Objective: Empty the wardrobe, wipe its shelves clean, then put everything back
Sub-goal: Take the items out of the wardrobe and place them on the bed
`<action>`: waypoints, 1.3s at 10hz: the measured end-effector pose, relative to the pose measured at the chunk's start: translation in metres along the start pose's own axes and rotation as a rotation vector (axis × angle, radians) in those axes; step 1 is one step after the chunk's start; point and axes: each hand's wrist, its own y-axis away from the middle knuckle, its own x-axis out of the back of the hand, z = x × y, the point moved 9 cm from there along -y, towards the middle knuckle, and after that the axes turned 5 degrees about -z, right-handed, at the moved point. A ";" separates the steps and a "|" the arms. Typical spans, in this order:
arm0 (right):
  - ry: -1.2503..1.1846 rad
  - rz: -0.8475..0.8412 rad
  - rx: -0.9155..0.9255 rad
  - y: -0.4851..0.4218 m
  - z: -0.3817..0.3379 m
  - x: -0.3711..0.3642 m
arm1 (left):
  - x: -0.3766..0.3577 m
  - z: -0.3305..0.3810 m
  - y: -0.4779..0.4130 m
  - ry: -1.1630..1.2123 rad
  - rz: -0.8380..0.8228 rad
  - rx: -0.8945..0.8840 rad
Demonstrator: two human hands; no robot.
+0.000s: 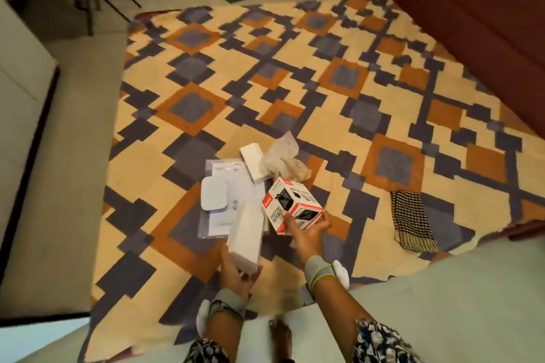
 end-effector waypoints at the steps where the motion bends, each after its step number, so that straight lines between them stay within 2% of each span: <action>1: -0.014 0.085 -0.017 -0.029 -0.004 0.024 | -0.034 -0.014 -0.023 0.008 -0.030 0.012; 2: 0.037 0.160 -0.019 -0.066 -0.015 0.050 | -0.081 -0.032 -0.064 -0.029 -0.071 0.062; 4: 0.135 0.354 -0.092 -0.143 0.008 0.097 | -0.141 -0.081 -0.124 -0.103 -0.084 0.201; 6: 0.121 0.406 -0.072 -0.219 0.018 0.116 | -0.162 -0.101 -0.190 -0.158 -0.014 0.244; 7: 0.112 0.391 0.004 -0.249 0.014 0.117 | -0.164 -0.083 -0.217 -0.181 0.060 0.186; 8: 0.134 0.383 -0.001 -0.268 0.027 0.119 | -0.149 -0.078 -0.242 -0.250 0.176 0.156; 10: 0.150 0.395 -0.048 -0.288 0.055 0.111 | -0.137 -0.065 -0.268 -0.732 0.285 0.022; 12: 0.178 0.319 -0.136 -0.307 0.088 0.101 | -0.143 -0.071 -0.290 -0.972 0.181 0.073; 13: 0.121 0.249 -0.136 -0.301 0.098 0.091 | -0.140 -0.075 -0.286 -0.980 0.110 0.116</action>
